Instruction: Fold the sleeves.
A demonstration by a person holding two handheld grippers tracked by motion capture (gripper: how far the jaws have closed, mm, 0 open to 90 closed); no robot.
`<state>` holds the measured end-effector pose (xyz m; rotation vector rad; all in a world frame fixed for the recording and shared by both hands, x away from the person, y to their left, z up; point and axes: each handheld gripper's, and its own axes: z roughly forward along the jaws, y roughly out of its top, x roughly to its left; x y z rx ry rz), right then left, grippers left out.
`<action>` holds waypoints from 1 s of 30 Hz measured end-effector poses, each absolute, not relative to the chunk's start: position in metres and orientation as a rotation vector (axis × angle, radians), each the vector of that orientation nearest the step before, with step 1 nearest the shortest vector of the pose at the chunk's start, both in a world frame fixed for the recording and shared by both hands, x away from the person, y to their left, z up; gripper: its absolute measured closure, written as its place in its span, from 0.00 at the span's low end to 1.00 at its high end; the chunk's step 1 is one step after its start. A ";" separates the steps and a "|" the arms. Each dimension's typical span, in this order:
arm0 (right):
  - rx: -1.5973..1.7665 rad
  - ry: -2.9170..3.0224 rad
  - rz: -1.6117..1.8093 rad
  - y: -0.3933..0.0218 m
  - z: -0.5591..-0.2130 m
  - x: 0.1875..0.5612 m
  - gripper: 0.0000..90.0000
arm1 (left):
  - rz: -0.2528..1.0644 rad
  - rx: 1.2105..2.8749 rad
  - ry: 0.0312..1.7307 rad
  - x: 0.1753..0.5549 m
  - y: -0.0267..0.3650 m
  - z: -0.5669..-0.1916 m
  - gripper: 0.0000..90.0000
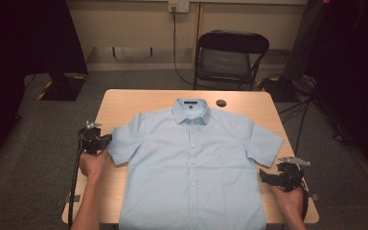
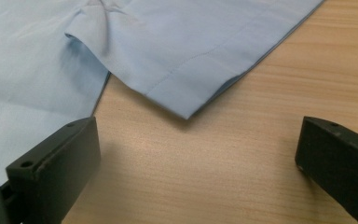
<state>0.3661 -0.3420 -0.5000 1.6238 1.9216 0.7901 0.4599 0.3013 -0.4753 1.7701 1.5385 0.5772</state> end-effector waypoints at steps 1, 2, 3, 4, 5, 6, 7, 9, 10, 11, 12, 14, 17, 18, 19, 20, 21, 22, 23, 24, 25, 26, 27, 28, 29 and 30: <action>1.624 1.922 0.790 -0.342 -0.500 0.366 0.00 | 0.578 1.770 1.526 0.458 0.300 -0.473 0.97; 1.624 1.922 0.790 -0.342 -0.500 0.366 0.00 | 0.578 1.770 1.526 0.458 0.300 -0.473 0.97; 1.624 1.922 0.790 -0.342 -0.500 0.366 0.00 | 0.576 1.768 1.520 0.457 0.299 -0.472 0.97; 1.624 1.922 0.790 -0.342 -0.500 0.366 0.00 | 0.575 1.762 1.514 0.456 0.298 -0.470 0.97; 1.624 1.922 0.790 -0.342 -0.500 0.366 0.00 | 0.570 1.755 1.499 0.454 0.297 -0.467 0.97; 1.624 1.922 0.790 -0.342 -0.500 0.366 0.00 | 0.570 1.755 1.499 0.454 0.297 -0.467 0.97; 1.624 1.922 0.790 -0.342 -0.500 0.366 0.00 | 0.571 1.752 1.483 0.452 0.295 -0.463 0.97; 1.624 1.922 0.790 -0.342 -0.500 0.366 0.00 | 0.571 1.753 1.482 0.452 0.294 -0.461 0.97; 1.624 1.922 0.790 -0.342 -0.500 0.366 0.00 | 0.574 1.756 1.478 0.451 0.294 -0.460 0.97; 1.624 1.922 0.790 -0.342 -0.500 0.366 0.00 | 0.570 1.751 1.473 0.451 0.293 -0.459 0.97; 1.624 1.922 0.790 -0.342 -0.500 0.366 0.00 | 0.565 1.752 1.459 0.450 0.291 -0.457 0.97; 1.623 1.922 0.790 -0.342 -0.500 0.366 0.00 | 0.559 1.751 1.446 0.449 0.289 -0.455 0.97; 1.624 1.922 0.790 -0.342 -0.500 0.366 0.00 | 0.553 1.747 1.431 0.448 0.287 -0.451 0.97; 1.624 1.922 0.790 -0.342 -0.500 0.366 0.00 | 0.552 1.742 1.412 0.447 0.284 -0.448 0.97; 1.624 1.922 0.790 -0.342 -0.500 0.366 0.00 | 0.551 1.748 1.406 0.447 0.283 -0.447 0.97; 1.624 1.922 0.790 -0.342 -0.500 0.366 0.00 | 0.553 1.751 1.399 0.446 0.281 -0.445 0.97; 1.624 1.922 0.790 -0.342 -0.500 0.366 0.00 | 0.553 1.751 1.399 0.446 0.281 -0.445 0.97; 1.624 1.922 0.790 -0.342 -0.500 0.366 0.00 | 0.550 1.750 1.382 0.445 0.277 -0.441 0.97; 1.624 1.922 0.790 -0.342 -0.500 0.366 0.00 | 0.550 1.750 1.382 0.445 0.277 -0.441 0.97; 1.624 1.922 0.790 -0.342 -0.500 0.366 0.00 | 0.551 1.748 1.361 0.444 0.272 -0.436 0.97; 1.624 1.922 0.790 -0.342 -0.500 0.366 0.00 | 0.545 1.748 1.351 0.445 0.270 -0.434 0.97; 1.624 1.922 0.790 -0.342 -0.500 0.366 0.00 | 0.545 1.748 1.351 0.445 0.270 -0.434 0.97; 1.624 1.922 0.790 -0.342 -0.500 0.366 0.00 | 0.542 1.751 1.330 0.445 0.262 -0.431 0.97; 1.623 1.922 0.790 -0.342 -0.500 0.366 0.00 | 0.542 1.751 1.330 0.445 0.262 -0.431 0.97; 1.623 1.922 0.790 -0.342 -0.500 0.366 0.00 | 0.541 1.767 1.324 0.446 0.258 -0.431 0.97; 1.622 1.923 0.790 -0.342 -0.500 0.366 0.00 | 0.541 1.780 1.314 0.446 0.254 -0.430 0.97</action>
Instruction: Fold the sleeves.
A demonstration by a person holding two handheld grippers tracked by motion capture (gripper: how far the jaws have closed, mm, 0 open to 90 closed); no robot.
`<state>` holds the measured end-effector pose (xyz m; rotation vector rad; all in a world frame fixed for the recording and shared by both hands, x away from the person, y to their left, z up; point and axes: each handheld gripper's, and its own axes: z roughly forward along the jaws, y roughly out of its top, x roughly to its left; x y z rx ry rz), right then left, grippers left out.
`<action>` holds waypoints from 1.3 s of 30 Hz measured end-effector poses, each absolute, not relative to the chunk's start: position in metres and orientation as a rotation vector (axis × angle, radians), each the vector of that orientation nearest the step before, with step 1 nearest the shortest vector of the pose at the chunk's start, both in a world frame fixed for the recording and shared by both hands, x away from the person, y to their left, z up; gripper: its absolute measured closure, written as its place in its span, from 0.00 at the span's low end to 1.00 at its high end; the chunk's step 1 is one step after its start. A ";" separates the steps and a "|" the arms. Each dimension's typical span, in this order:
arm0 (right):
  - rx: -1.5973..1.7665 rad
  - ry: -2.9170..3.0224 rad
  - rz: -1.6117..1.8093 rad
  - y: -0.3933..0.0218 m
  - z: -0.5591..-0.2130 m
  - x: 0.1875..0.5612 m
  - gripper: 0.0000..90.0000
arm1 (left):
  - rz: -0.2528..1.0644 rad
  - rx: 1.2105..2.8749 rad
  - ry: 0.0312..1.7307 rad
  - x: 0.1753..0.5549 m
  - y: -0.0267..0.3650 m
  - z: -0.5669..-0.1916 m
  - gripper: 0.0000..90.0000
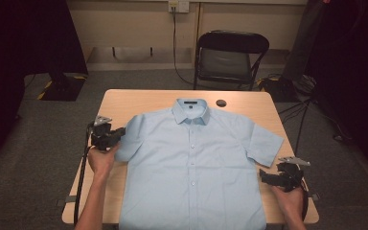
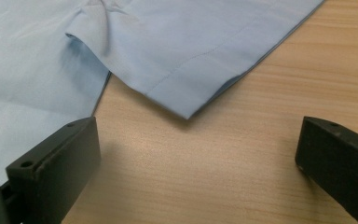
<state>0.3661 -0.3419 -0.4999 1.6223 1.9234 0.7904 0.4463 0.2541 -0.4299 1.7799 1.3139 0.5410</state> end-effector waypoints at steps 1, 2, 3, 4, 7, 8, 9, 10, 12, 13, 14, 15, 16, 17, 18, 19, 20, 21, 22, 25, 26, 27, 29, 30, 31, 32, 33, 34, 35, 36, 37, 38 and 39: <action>1.622 1.924 0.791 -0.342 -0.500 0.366 0.00 | 0.539 1.783 1.298 0.447 0.249 -0.428 0.97; 1.621 1.925 0.791 -0.342 -0.500 0.366 0.00 | 0.539 1.783 1.298 0.447 0.249 -0.428 0.97; 1.621 1.925 0.791 -0.342 -0.500 0.366 0.00 | 0.534 1.779 1.292 0.448 0.247 -0.426 0.97; 1.621 1.925 0.791 -0.342 -0.500 0.366 0.00 | 0.533 1.776 1.285 0.448 0.246 -0.425 0.97; 1.621 1.925 0.792 -0.342 -0.500 0.366 0.00 | 0.513 1.764 1.258 0.447 0.240 -0.420 0.97; 1.621 1.925 0.792 -0.342 -0.500 0.366 0.00 | 0.512 1.767 1.252 0.446 0.239 -0.418 0.97; 1.621 1.925 0.792 -0.342 -0.500 0.366 0.00 | 0.512 1.767 1.252 0.446 0.239 -0.418 0.97; 1.621 1.925 0.792 -0.342 -0.500 0.366 0.00 | 0.500 1.763 1.243 0.446 0.238 -0.418 0.97; 1.621 1.925 0.792 -0.342 -0.500 0.366 0.00 | 0.489 1.771 1.228 0.447 0.234 -0.416 0.97; 1.621 1.925 0.792 -0.342 -0.500 0.366 0.00 | 0.485 1.776 1.223 0.447 0.232 -0.415 0.97; 1.621 1.925 0.791 -0.342 -0.500 0.366 0.00 | 0.484 1.779 1.220 0.448 0.230 -0.415 0.97; 1.621 1.925 0.791 -0.342 -0.500 0.366 0.00 | 0.484 1.779 1.220 0.448 0.230 -0.415 0.97; 1.621 1.925 0.792 -0.342 -0.500 0.366 0.00 | 0.496 1.791 1.226 0.449 0.227 -0.415 0.97; 1.621 1.925 0.792 -0.342 -0.500 0.366 0.00 | 0.508 1.806 1.223 0.450 0.224 -0.414 0.97; 1.621 1.925 0.792 -0.342 -0.500 0.366 0.00 | 0.481 1.799 1.205 0.453 0.220 -0.415 0.97; 1.621 1.925 0.791 -0.342 -0.500 0.366 0.00 | 0.478 1.803 1.198 0.454 0.219 -0.415 0.97; 1.621 1.925 0.791 -0.342 -0.500 0.366 0.00 | 0.478 1.803 1.198 0.454 0.219 -0.415 0.97; 1.621 1.925 0.791 -0.342 -0.500 0.366 0.00 | 0.478 1.809 1.195 0.456 0.217 -0.414 0.97; 1.621 1.925 0.791 -0.342 -0.500 0.366 0.00 | 0.466 1.806 1.186 0.457 0.215 -0.414 0.97; 1.621 1.925 0.791 -0.342 -0.500 0.366 0.00 | 0.452 1.815 1.172 0.460 0.211 -0.413 0.97; 1.621 1.925 0.791 -0.342 -0.500 0.366 0.00 | 0.452 1.815 1.172 0.460 0.211 -0.413 0.97; 1.621 1.925 0.791 -0.342 -0.500 0.366 0.00 | 0.453 1.819 1.171 0.461 0.211 -0.414 0.97; 1.621 1.925 0.791 -0.342 -0.500 0.366 0.00 | 0.445 1.830 1.172 0.462 0.210 -0.416 0.97; 1.621 1.925 0.791 -0.342 -0.500 0.366 0.00 | 0.439 1.834 1.173 0.462 0.209 -0.417 0.97; 1.621 1.925 0.791 -0.342 -0.500 0.366 0.00 | 0.429 1.840 1.172 0.463 0.208 -0.419 0.97; 1.621 1.925 0.792 -0.342 -0.500 0.366 0.00 | 0.418 1.838 1.170 0.464 0.207 -0.420 0.97; 1.621 1.925 0.791 -0.342 -0.500 0.366 0.00 | 0.403 1.840 1.164 0.464 0.206 -0.421 0.97; 1.621 1.925 0.791 -0.342 -0.500 0.366 0.00 | 0.399 1.844 1.162 0.465 0.204 -0.422 0.97; 1.621 1.925 0.791 -0.342 -0.500 0.366 0.00 | 0.390 1.848 1.156 0.465 0.202 -0.423 0.97; 1.621 1.925 0.792 -0.342 -0.500 0.366 0.00 | 0.376 1.851 1.153 0.466 0.201 -0.424 0.97; 1.621 1.925 0.791 -0.342 -0.500 0.366 0.00 | 0.376 1.860 1.154 0.466 0.199 -0.425 0.97; 1.621 1.925 0.791 -0.342 -0.500 0.366 0.00 | 0.384 1.873 1.163 0.467 0.196 -0.426 0.97; 1.621 1.925 0.791 -0.342 -0.500 0.366 0.00 | 0.387 1.893 1.175 0.468 0.194 -0.427 0.97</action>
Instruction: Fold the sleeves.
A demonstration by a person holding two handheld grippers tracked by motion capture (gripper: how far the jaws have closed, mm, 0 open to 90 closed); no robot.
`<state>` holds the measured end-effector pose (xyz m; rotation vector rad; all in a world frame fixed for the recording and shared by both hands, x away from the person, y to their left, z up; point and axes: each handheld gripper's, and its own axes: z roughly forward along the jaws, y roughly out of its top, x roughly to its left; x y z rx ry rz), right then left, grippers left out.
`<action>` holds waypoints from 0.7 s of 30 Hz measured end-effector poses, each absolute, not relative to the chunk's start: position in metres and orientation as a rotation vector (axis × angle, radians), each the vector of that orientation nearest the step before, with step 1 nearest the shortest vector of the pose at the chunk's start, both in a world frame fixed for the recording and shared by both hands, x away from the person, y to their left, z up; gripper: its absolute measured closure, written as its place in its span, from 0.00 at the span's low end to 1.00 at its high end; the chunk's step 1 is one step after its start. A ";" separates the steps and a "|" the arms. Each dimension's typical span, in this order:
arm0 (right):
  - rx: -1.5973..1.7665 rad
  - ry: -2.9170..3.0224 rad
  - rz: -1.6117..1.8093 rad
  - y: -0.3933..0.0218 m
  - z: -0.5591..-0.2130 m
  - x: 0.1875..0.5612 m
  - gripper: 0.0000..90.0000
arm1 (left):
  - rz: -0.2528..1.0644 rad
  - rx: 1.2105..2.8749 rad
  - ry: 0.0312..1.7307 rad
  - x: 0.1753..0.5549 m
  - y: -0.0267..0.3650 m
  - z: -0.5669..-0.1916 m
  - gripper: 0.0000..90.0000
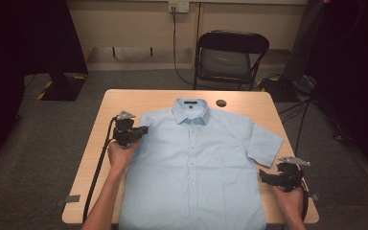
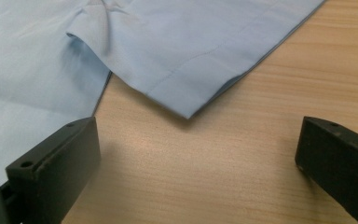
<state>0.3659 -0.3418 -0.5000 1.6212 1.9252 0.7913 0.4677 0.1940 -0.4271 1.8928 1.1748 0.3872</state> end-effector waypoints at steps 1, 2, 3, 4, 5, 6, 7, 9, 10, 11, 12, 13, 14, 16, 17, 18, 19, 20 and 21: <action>1.621 1.925 0.791 -0.342 -0.500 0.366 0.00 | 0.380 1.903 1.182 0.469 0.192 -0.428 0.97; 1.621 1.925 0.791 -0.342 -0.500 0.366 0.00 | 0.368 1.907 1.182 0.470 0.190 -0.429 0.97; 1.620 1.926 0.791 -0.342 -0.500 0.366 0.00 | 0.375 1.924 1.180 0.470 0.187 -0.429 0.97; 1.620 1.926 0.792 -0.342 -0.500 0.366 0.00 | 0.367 1.925 1.181 0.471 0.185 -0.429 0.97; 1.620 1.926 0.792 -0.342 -0.500 0.366 0.00 | 0.342 1.918 1.185 0.473 0.182 -0.429 0.97; 1.620 1.926 0.792 -0.342 -0.500 0.367 0.00 | 0.331 1.922 1.188 0.475 0.179 -0.429 0.97; 1.619 1.925 0.791 -0.342 -0.500 0.367 0.00 | 0.331 1.935 1.192 0.476 0.175 -0.428 0.97; 1.620 1.926 0.791 -0.342 -0.500 0.367 0.00 | 0.321 1.939 1.193 0.479 0.169 -0.426 0.97; 1.619 1.926 0.791 -0.342 -0.500 0.367 0.00 | 0.311 1.929 1.197 0.480 0.166 -0.425 0.97; 1.619 1.926 0.792 -0.342 -0.500 0.367 0.00 | 0.292 1.920 1.197 0.481 0.164 -0.426 0.97; 1.619 1.926 0.791 -0.342 -0.500 0.367 0.00 | 0.274 1.913 1.199 0.483 0.163 -0.428 0.97; 1.619 1.926 0.792 -0.342 -0.500 0.367 0.00 | 0.251 1.904 1.204 0.485 0.162 -0.431 0.97; 1.618 1.927 0.792 -0.342 -0.500 0.367 0.00 | 0.212 1.890 1.213 0.486 0.161 -0.435 0.97; 1.619 1.927 0.792 -0.342 -0.500 0.367 0.00 | 0.185 1.877 1.228 0.489 0.159 -0.443 0.97; 1.619 1.927 0.792 -0.342 -0.500 0.367 0.00 | 0.159 1.870 1.235 0.490 0.159 -0.447 0.96; 1.618 1.927 0.792 -0.342 -0.500 0.367 0.00 | 0.132 1.857 1.239 0.491 0.159 -0.451 0.96; 1.619 1.927 0.792 -0.342 -0.500 0.367 0.00 | 0.129 1.858 1.244 0.492 0.158 -0.454 0.96; 1.618 1.928 0.791 -0.342 -0.500 0.367 0.00 | 0.119 1.873 1.246 0.494 0.155 -0.459 0.95; 1.619 1.927 0.792 -0.342 -0.500 0.367 0.00 | 0.119 1.873 1.246 0.494 0.155 -0.459 0.95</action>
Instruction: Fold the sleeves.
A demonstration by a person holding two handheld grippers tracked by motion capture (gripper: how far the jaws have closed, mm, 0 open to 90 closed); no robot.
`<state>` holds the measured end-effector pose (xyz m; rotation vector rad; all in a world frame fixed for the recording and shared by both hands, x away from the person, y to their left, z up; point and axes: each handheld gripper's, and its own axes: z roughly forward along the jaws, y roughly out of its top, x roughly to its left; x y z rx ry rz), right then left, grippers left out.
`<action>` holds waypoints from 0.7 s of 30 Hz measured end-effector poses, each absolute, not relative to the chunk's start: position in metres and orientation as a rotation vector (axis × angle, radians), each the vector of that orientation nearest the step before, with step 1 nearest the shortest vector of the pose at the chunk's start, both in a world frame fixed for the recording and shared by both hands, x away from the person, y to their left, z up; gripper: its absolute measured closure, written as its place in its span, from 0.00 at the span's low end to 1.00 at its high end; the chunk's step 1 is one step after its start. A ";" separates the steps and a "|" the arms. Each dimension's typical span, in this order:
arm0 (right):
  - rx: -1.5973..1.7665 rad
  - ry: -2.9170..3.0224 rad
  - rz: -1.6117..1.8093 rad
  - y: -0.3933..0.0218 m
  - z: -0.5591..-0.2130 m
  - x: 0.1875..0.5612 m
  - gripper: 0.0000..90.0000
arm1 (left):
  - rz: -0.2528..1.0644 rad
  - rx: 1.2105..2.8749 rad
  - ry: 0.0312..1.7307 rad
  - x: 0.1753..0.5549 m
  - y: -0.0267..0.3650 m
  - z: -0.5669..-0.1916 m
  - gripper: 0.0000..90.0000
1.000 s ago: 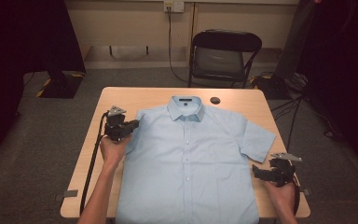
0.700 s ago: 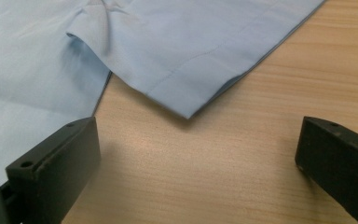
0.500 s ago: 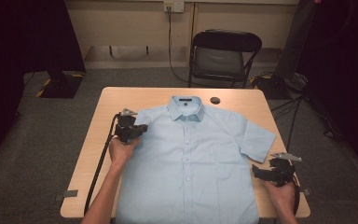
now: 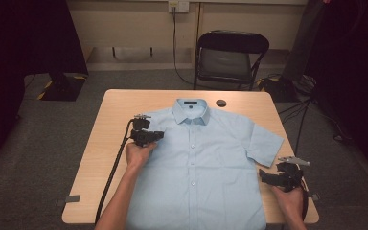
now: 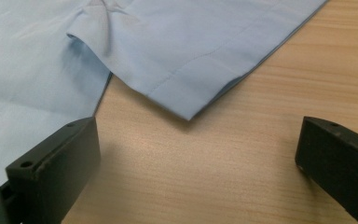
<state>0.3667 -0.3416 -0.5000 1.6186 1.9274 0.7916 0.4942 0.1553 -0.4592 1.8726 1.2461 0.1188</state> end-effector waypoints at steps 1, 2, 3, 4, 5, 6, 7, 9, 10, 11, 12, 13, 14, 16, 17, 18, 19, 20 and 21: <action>1.619 1.927 0.792 -0.342 -0.500 0.367 0.00 | 0.120 1.883 1.243 0.495 0.154 -0.461 0.95; 1.619 1.928 0.792 -0.342 -0.500 0.367 0.00 | 0.127 1.893 1.234 0.495 0.152 -0.463 0.93; 1.619 1.928 0.792 -0.342 -0.500 0.367 0.00 | 0.127 1.893 1.234 0.495 0.152 -0.463 0.93; 1.619 1.927 0.792 -0.342 -0.500 0.367 0.00 | 0.145 1.896 1.227 0.495 0.151 -0.464 0.92; 1.619 1.927 0.792 -0.342 -0.500 0.367 0.00 | 0.145 1.896 1.227 0.495 0.151 -0.464 0.90; 1.619 1.927 0.792 -0.342 -0.500 0.367 0.00 | 0.147 1.897 1.220 0.495 0.151 -0.464 0.88; 1.619 1.928 0.792 -0.342 -0.500 0.367 0.00 | 0.151 1.894 1.210 0.494 0.152 -0.464 0.83; 1.619 1.927 0.792 -0.342 -0.500 0.367 0.00 | 0.174 1.888 1.209 0.492 0.154 -0.462 0.81; 1.619 1.928 0.792 -0.342 -0.500 0.367 0.00 | 0.187 1.873 1.206 0.490 0.158 -0.460 0.72; 1.619 1.928 0.792 -0.342 -0.500 0.367 0.00 | 0.187 1.873 1.206 0.490 0.158 -0.460 0.71; 1.619 1.928 0.792 -0.342 -0.500 0.367 0.00 | 0.192 1.869 1.210 0.489 0.161 -0.458 0.71; 1.619 1.928 0.792 -0.342 -0.500 0.367 0.00 | 0.208 1.867 1.215 0.488 0.163 -0.456 0.70; 1.619 1.927 0.792 -0.342 -0.500 0.367 0.00 | 0.224 1.853 1.229 0.485 0.170 -0.453 0.62; 1.618 1.928 0.792 -0.342 -0.500 0.367 0.00 | 0.236 1.848 1.231 0.483 0.174 -0.451 0.60; 1.619 1.927 0.792 -0.342 -0.500 0.367 0.00 | 0.243 1.846 1.240 0.481 0.178 -0.448 0.57; 1.619 1.927 0.792 -0.342 -0.500 0.367 0.00 | 0.256 1.835 1.243 0.476 0.187 -0.444 0.57; 1.619 1.927 0.791 -0.342 -0.500 0.367 0.00 | 0.265 1.824 1.244 0.472 0.192 -0.442 0.56; 1.619 1.927 0.791 -0.342 -0.500 0.367 0.00 | 0.265 1.824 1.244 0.472 0.192 -0.442 0.52; 1.619 1.927 0.792 -0.342 -0.500 0.367 0.00 | 0.264 1.809 1.249 0.469 0.197 -0.441 0.50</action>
